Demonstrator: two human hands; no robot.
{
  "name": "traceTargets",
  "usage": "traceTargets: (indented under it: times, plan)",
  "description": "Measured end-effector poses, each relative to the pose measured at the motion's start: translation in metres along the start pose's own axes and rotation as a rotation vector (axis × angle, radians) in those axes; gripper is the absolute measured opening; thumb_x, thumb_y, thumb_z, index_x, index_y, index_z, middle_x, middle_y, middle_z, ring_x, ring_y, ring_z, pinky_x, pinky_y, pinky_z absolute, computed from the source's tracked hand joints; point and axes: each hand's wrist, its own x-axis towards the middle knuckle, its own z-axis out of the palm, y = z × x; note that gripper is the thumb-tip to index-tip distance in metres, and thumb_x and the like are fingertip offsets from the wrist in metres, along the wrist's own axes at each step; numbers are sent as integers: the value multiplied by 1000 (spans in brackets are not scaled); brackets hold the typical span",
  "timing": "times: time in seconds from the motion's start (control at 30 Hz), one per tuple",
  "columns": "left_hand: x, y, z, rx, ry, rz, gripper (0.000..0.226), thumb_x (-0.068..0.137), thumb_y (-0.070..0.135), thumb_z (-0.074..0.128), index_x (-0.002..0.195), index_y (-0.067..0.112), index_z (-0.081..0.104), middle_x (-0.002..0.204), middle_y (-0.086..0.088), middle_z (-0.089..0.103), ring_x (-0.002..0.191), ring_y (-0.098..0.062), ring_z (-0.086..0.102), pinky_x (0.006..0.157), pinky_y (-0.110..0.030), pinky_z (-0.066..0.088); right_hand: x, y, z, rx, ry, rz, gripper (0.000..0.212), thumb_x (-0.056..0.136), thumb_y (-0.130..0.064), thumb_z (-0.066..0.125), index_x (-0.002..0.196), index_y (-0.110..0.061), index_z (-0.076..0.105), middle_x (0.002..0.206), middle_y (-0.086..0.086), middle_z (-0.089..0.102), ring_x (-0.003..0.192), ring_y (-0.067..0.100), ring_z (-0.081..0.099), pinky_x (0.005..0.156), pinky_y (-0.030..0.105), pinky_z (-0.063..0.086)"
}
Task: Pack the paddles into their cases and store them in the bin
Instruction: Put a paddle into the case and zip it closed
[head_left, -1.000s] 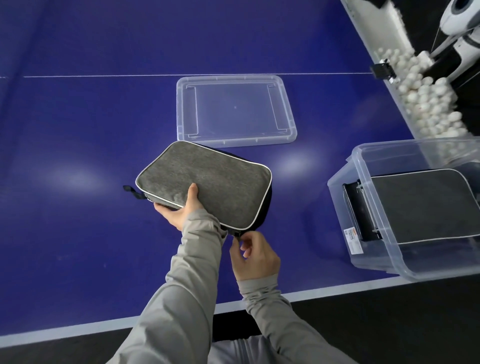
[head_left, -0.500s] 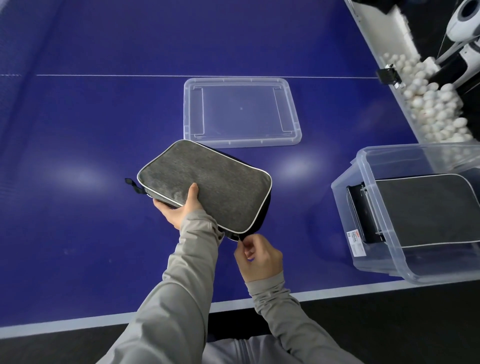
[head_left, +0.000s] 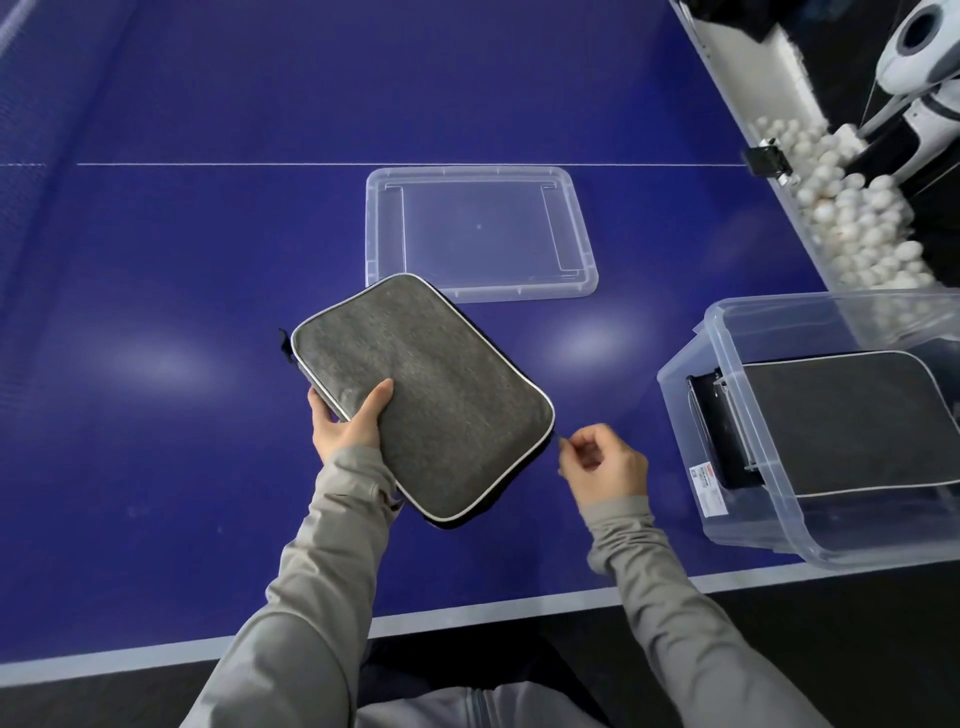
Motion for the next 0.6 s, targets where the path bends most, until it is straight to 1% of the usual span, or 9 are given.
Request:
traceTargets:
  times: [0.07,0.17,0.2,0.33,0.47,0.53,0.57,0.6]
  plan:
    - [0,2,-3,21,-45,16,81,53,40,82,127,30,50,113,3,66,102,-21,64,96,-39,50,7,2,-5,19,-14,-5,14,74,-8,74,71,-4,61,57,9,64,54,32,65,61,45,55]
    - [1,5,-6,29,-107,49,68,52,39,81,115,32,57,100,8,68,96,-20,66,90,-36,53,16,2,-9,34,-51,-38,12,74,-6,74,72,-4,62,57,3,60,54,31,65,61,46,57]
    - [1,6,-7,32,-136,58,65,52,38,81,112,33,58,99,8,68,94,-19,66,88,-37,53,19,2,-9,30,-56,-56,13,74,-6,74,72,-4,62,57,1,59,53,29,63,61,45,57]
    - [-1,11,-12,54,-258,84,64,46,42,82,106,41,61,101,9,69,94,-16,67,84,-36,54,27,-3,-9,-5,-54,-176,14,72,-7,75,69,-6,62,56,-5,57,47,17,54,56,32,54]
    - [-4,12,-13,74,-363,101,64,45,40,82,106,39,62,100,8,70,93,-17,67,81,-35,55,33,-7,-5,14,-65,-219,14,72,-4,75,69,-5,62,56,-2,59,47,18,56,54,24,50]
    - [-5,13,-14,101,-411,115,60,44,40,81,101,43,62,95,13,71,89,-12,68,75,-28,55,36,-8,-4,38,-75,-211,13,72,-4,74,69,-6,62,56,-4,58,47,14,55,54,20,49]
    - [-6,14,-14,113,-439,125,60,44,40,81,101,44,61,93,15,71,86,-8,69,70,-22,55,38,-9,-3,50,-78,-208,13,72,-4,74,69,-7,62,56,-5,58,47,8,54,55,17,48]
    - [-6,15,-15,125,-467,135,60,45,40,81,101,46,60,92,18,71,85,-3,68,66,-17,54,40,-10,-3,65,-82,-206,13,73,-4,73,69,-8,62,55,-6,57,48,6,56,55,16,48]
